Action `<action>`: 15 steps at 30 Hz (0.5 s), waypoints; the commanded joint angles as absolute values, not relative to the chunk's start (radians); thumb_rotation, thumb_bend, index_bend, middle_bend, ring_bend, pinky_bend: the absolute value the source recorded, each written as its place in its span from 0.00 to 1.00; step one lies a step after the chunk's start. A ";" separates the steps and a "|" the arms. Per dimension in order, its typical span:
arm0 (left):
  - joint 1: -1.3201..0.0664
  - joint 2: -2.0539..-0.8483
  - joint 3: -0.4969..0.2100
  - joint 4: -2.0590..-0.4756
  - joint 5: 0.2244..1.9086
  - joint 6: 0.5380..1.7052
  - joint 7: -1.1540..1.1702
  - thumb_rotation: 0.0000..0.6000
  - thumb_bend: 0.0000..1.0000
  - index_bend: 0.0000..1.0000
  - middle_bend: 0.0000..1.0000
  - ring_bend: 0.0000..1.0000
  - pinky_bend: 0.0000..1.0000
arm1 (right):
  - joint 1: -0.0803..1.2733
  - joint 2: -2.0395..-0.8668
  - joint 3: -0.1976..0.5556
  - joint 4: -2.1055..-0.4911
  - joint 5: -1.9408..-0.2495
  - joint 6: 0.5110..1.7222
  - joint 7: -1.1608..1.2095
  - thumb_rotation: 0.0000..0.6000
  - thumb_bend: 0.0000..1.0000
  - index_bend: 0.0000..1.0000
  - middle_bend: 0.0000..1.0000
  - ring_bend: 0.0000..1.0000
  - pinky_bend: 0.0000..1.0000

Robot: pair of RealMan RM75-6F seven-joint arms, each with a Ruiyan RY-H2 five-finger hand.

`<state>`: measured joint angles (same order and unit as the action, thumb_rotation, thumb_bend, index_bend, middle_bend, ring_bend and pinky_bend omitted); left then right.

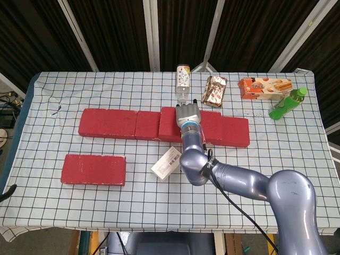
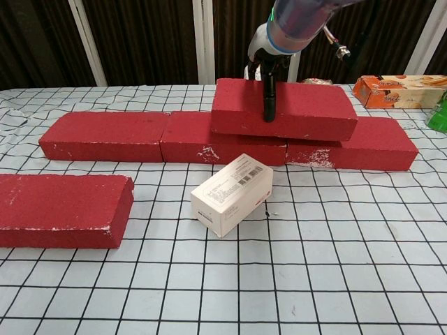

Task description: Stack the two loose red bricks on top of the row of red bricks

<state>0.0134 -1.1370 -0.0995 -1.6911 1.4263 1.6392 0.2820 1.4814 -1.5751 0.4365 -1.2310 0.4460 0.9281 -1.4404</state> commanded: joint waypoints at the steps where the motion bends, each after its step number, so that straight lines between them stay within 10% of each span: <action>1: 0.013 -1.140 -0.100 -1.690 1.425 1.639 0.288 1.00 0.22 0.13 0.00 0.00 0.03 | 1.487 -1.608 0.436 -1.189 0.431 0.903 -1.446 1.00 0.16 0.32 0.33 0.30 0.00; 15: 0.009 -1.147 -0.107 -1.691 1.400 1.633 0.315 1.00 0.22 0.13 0.00 0.00 0.03 | 1.504 -1.666 0.442 -1.067 0.455 0.903 -1.528 1.00 0.15 0.33 0.34 0.30 0.00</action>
